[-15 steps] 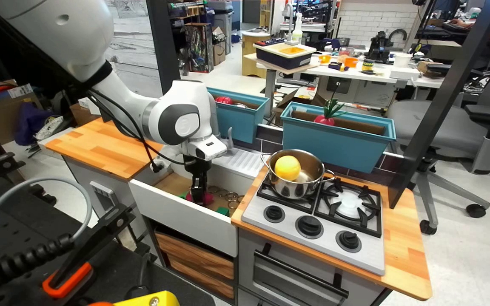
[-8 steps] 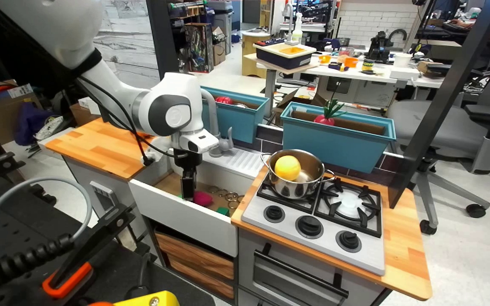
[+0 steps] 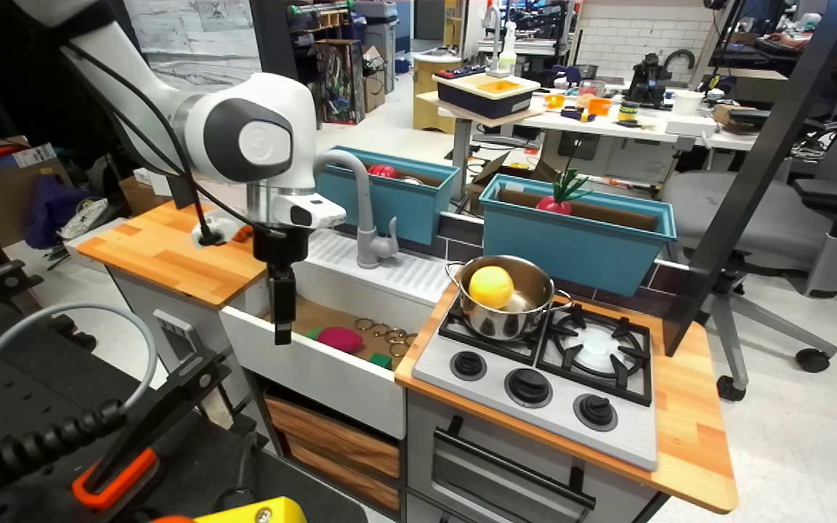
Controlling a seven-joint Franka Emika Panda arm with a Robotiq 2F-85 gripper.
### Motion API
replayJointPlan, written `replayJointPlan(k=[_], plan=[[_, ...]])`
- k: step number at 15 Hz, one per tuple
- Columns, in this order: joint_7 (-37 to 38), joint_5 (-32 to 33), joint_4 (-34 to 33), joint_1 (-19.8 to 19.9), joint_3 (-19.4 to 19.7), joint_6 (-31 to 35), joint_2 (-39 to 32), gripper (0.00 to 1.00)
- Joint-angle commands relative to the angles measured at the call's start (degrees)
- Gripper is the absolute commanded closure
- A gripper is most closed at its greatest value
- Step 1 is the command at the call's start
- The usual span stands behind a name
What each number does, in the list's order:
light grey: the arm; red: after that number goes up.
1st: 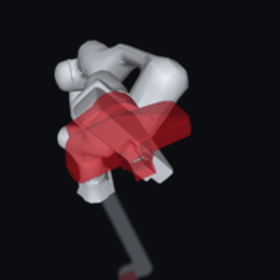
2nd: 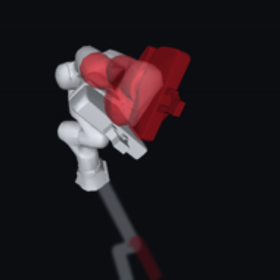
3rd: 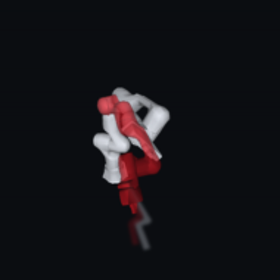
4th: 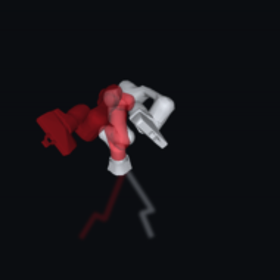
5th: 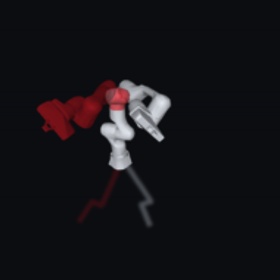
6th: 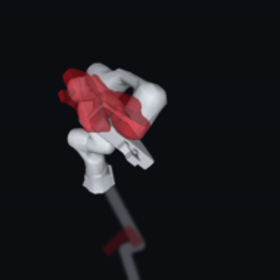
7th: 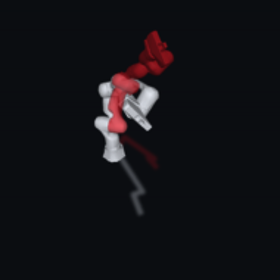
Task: Put the purple toy vegetable inside the sink
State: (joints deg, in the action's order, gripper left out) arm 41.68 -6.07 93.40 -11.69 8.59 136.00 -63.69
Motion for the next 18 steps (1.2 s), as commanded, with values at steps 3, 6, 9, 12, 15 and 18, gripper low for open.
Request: replayJointPlan(k=[3, 6, 9, 12, 15, 18], plan=[[-5.25, 5.49, 20.26, -3.82, 0.14, 1.05, 16.25, 0.00], [-4.37, 11.85, 28.57, -7.53, 1.85, 3.74, 24.85, 0.00], [-2.72, 17.39, 34.60, -9.62, 2.69, 9.64, 33.07, 0.00], [-6.04, 14.83, 39.35, -5.73, -1.46, 16.98, 40.21, 0.00], [-16.28, 2.96, 37.77, 2.02, -9.68, 9.55, 42.05, 0.00], [-13.39, 4.99, 37.44, 0.26, -8.02, 10.29, 41.58, 0.00]])
